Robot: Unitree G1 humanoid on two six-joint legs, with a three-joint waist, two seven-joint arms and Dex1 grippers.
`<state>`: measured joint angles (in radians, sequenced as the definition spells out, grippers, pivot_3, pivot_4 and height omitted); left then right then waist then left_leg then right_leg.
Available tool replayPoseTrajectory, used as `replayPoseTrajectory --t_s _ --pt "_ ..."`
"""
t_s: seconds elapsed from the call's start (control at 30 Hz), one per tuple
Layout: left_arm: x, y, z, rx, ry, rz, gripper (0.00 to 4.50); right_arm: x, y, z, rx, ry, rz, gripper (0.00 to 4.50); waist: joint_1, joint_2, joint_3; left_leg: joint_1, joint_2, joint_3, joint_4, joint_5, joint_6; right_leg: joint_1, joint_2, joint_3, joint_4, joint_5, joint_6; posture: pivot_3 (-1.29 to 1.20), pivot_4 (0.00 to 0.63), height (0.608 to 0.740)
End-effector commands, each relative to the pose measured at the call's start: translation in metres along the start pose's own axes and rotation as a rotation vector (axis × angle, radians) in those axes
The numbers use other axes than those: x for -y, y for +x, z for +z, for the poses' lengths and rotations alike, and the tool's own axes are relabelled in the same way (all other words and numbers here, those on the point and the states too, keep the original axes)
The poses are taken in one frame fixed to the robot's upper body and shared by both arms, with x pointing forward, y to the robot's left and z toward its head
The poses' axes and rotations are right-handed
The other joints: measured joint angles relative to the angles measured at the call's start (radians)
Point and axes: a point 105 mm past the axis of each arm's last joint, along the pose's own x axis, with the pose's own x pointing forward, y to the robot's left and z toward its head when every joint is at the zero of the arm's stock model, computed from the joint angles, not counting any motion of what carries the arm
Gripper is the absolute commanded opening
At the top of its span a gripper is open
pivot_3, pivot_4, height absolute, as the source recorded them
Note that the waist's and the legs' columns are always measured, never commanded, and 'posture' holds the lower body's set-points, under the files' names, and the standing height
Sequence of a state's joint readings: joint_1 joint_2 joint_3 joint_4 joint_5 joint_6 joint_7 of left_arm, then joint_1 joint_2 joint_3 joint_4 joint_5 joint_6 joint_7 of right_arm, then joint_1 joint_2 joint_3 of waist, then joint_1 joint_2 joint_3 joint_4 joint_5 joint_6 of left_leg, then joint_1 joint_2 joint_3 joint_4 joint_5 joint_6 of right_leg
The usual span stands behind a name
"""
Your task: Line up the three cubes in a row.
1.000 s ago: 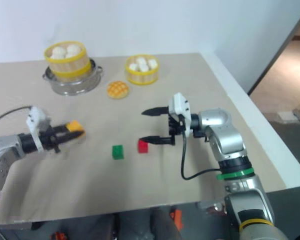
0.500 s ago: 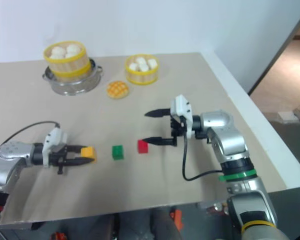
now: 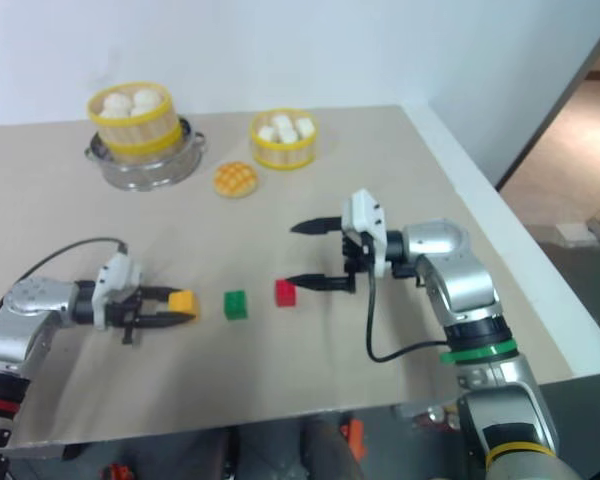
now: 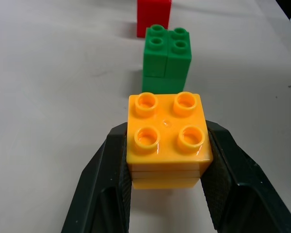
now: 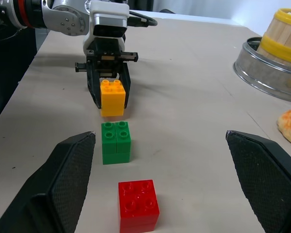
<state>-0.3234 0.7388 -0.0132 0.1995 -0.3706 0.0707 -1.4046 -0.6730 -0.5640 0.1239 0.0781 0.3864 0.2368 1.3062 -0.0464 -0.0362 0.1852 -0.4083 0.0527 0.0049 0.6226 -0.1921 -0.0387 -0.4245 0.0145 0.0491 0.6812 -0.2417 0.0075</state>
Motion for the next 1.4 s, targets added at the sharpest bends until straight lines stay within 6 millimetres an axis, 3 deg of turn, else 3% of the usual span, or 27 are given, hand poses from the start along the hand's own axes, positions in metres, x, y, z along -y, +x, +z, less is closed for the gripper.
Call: replayPoseTrajectory --t_s 0.03,0.4,0.43,0.47,0.67,0.7,0.9,1.03,1.17,1.3,1.4 --pt "0.001 0.000 0.001 -0.010 0.026 -0.020 1.34 0.000 -0.001 0.009 0.015 -0.037 0.001 4.50 0.000 0.000 0.000 0.000 0.000 0.000 0.000 0.000 0.000 0.000 0.000 0.000 0.000 0.000 0.000 0.00 0.150 0.740" --pt "-0.002 0.005 -0.009 -0.064 0.027 -0.012 1.34 -0.001 -0.001 0.008 0.012 -0.035 0.003 4.50 0.001 0.000 0.000 0.000 0.000 0.000 0.001 0.000 0.000 0.000 0.000 0.000 0.000 0.000 0.000 0.00 0.150 0.740" --pt "-0.002 0.005 -0.009 -0.063 0.027 -0.013 2.34 -0.001 -0.001 0.008 0.011 -0.035 0.002 4.50 0.001 0.000 0.000 0.000 0.000 0.000 0.001 0.000 0.000 0.001 0.000 0.000 0.000 0.000 0.000 0.00 0.150 0.740" --pt "-0.002 0.005 -0.009 -0.061 0.024 -0.015 2.38 -0.001 -0.002 0.008 0.010 -0.035 0.002 4.50 0.001 0.000 0.000 0.000 0.000 0.000 0.002 0.000 0.000 0.001 0.000 0.000 0.000 0.001 0.000 0.00 0.150 0.740" --pt "0.000 0.002 -0.008 -0.057 0.025 -0.016 4.36 -0.001 -0.002 0.007 0.008 -0.035 0.001 4.50 0.001 0.000 0.000 0.000 0.000 0.000 0.002 0.000 0.000 0.001 0.000 0.000 0.000 0.001 0.000 0.00 0.150 0.740" --pt "0.000 0.002 -0.008 -0.057 0.026 -0.017 4.46 -0.001 -0.002 0.007 0.008 -0.035 0.001 4.50 0.001 0.000 0.000 0.000 0.000 0.000 0.002 0.000 0.000 0.001 0.000 0.000 0.000 0.001 0.000 0.00 0.150 0.740" --pt "-0.002 -0.014 0.024 0.013 0.041 0.015 4.46 -0.001 -0.005 0.022 0.063 0.001 0.001 4.50 0.001 0.000 0.000 0.000 0.000 0.000 0.002 0.000 0.000 0.000 0.000 0.000 0.000 0.001 0.000 0.00 0.150 0.740" --pt "-0.004 -0.027 0.058 0.107 -0.038 0.063 4.46 0.000 -0.009 0.027 0.071 0.003 -0.011 4.50 0.000 0.000 0.000 0.000 0.001 0.000 0.002 0.000 0.000 0.000 0.000 0.000 0.000 0.001 0.000 0.00 0.150 0.740" --pt "-0.020 -0.037 0.082 0.212 -0.141 0.194 4.46 0.004 -0.014 0.033 0.091 0.015 -0.050 4.50 0.000 0.000 0.000 0.000 0.000 0.000 0.002 0.000 0.000 0.000 0.000 0.000 0.000 0.001 0.001 0.00 0.150 0.740" --pt "-0.055 -0.044 0.065 0.145 -0.079 0.503 4.46 0.026 -0.023 0.015 0.035 -0.006 -0.243 4.50 -0.001 0.000 0.000 0.000 0.000 -0.001 0.002 0.000 0.000 0.001 0.000 0.000 0.000 0.001 0.001 0.00 0.150 0.740" --pt "-0.068 -0.048 0.054 0.142 -0.071 0.673 4.46 0.030 -0.026 0.004 0.017 -0.011 -0.326 4.50 0.001 0.000 0.000 0.000 0.000 -0.001 0.002 0.000 0.000 0.001 0.000 0.000 0.000 0.001 0.001 0.00 0.150 0.740"
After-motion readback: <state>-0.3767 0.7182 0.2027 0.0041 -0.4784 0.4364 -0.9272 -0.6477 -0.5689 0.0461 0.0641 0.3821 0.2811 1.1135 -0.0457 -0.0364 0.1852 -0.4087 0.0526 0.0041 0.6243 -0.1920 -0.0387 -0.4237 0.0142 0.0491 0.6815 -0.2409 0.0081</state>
